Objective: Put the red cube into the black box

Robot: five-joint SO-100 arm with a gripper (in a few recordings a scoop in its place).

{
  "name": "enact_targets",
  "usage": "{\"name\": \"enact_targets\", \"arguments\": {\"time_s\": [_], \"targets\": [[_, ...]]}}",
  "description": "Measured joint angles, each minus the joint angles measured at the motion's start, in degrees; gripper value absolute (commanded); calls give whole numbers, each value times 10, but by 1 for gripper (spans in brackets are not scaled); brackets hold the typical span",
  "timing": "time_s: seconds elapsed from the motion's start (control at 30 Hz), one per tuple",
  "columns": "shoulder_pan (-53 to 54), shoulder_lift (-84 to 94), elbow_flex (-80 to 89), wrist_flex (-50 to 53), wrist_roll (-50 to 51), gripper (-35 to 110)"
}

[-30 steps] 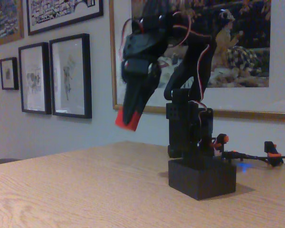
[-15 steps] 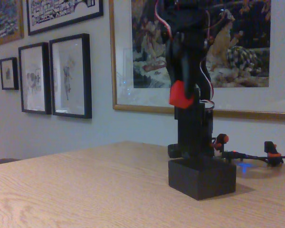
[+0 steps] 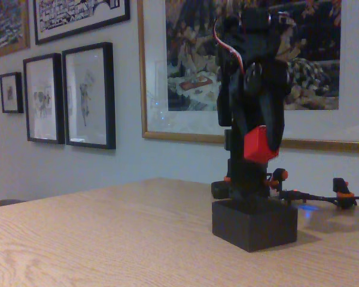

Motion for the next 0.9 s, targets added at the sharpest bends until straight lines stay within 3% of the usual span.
{"name": "enact_targets", "arguments": {"time_s": [0.43,0.9], "targets": [[-22,-17,85,-113,0,-13],[-31,-62,89,-163,-20,-6]]}}
